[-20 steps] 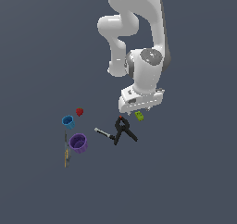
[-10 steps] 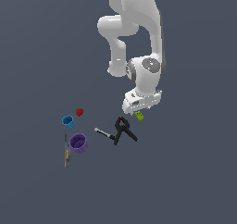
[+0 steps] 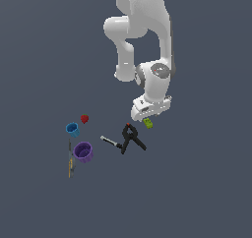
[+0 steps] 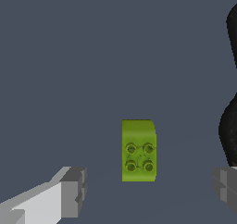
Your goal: Pick up a designated object from a clutter of objects.
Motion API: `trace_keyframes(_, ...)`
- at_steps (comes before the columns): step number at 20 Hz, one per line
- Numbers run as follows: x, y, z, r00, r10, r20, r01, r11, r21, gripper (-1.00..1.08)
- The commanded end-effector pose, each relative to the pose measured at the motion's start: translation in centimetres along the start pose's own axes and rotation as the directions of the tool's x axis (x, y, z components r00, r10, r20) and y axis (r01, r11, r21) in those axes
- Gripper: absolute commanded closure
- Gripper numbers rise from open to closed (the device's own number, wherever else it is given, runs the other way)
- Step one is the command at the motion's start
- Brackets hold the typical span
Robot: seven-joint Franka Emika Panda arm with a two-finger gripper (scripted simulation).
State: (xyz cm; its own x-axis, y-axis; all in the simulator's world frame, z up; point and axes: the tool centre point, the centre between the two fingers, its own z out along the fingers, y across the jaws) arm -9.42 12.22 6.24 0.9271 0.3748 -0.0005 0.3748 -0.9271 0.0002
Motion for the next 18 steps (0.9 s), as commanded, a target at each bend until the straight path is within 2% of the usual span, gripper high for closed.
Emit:
trace_keyframes(1, 0.0, 0.0, 0.3, 1.0, 0.0, 0.0, 0.0, 1.0, 0.0, -0.92)
trace_keyframes(11, -0.2, -0.1, 4.0, 1.0, -0.002, 0.0, 0.002, 1.0, 0.0, -0.92)
trace_keyframes(17, -0.2, -0.1, 4.9, 1.0, -0.002, 0.0, 0.002, 1.0, 0.0, -0.92)
trace_keyframes(18, -0.2, -0.1, 4.9, 1.0, -0.002, 0.0, 0.002, 1.0, 0.0, 1.08)
